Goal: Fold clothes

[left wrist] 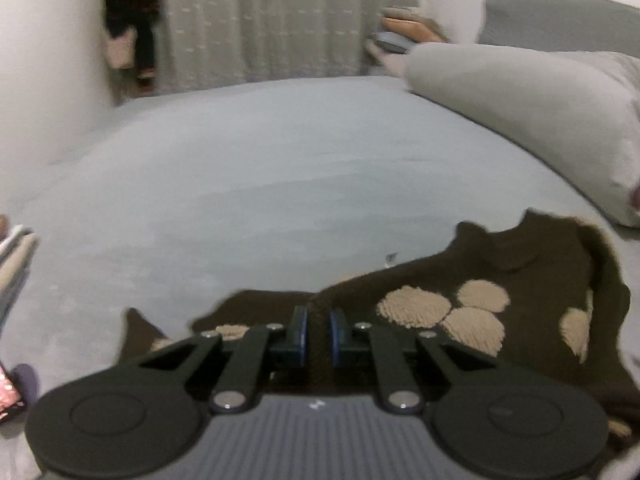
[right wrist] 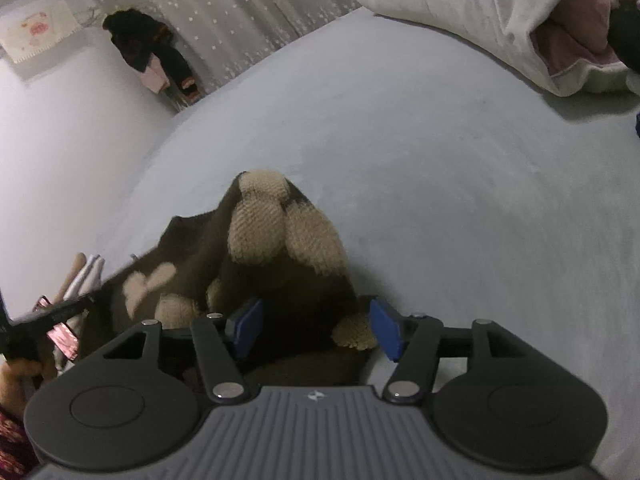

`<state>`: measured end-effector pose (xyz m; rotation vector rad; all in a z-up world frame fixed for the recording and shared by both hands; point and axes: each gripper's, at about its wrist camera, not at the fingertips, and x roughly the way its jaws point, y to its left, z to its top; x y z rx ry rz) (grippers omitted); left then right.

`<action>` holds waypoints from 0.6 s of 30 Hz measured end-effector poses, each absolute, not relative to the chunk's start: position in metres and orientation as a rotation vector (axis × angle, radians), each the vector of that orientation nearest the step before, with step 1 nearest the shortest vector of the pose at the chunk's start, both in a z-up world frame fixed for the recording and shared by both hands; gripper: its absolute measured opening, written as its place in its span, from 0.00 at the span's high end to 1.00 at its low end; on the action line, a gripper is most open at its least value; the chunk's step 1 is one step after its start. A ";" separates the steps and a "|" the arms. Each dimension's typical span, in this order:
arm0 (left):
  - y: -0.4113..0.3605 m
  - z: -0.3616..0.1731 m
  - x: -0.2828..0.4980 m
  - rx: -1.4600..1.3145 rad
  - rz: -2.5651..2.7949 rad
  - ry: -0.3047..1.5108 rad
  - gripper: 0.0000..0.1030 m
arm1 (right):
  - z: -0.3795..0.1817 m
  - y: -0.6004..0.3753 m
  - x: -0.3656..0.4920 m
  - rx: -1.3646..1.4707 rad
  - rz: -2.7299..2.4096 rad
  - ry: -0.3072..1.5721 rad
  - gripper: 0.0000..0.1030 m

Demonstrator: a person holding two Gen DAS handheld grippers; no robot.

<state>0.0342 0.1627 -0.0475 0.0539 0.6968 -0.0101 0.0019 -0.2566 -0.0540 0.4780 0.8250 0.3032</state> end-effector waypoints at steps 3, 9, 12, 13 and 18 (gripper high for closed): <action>0.174 -0.053 0.046 0.021 0.018 0.717 0.89 | -0.060 -0.251 0.017 0.482 0.308 0.840 0.39; 0.186 -0.064 0.062 -0.035 0.057 0.749 0.89 | -0.062 -0.232 0.052 0.486 0.336 0.859 0.39; 0.184 -0.072 0.066 -0.024 0.056 0.763 0.89 | -0.059 -0.220 0.062 0.492 0.359 0.871 0.39; 0.183 -0.075 0.067 -0.021 0.055 0.767 0.89 | -0.058 -0.214 0.064 0.492 0.371 0.878 0.39; 0.190 -0.085 0.073 -0.065 0.055 0.789 0.89 | -0.058 -0.201 0.072 0.415 0.315 0.895 0.39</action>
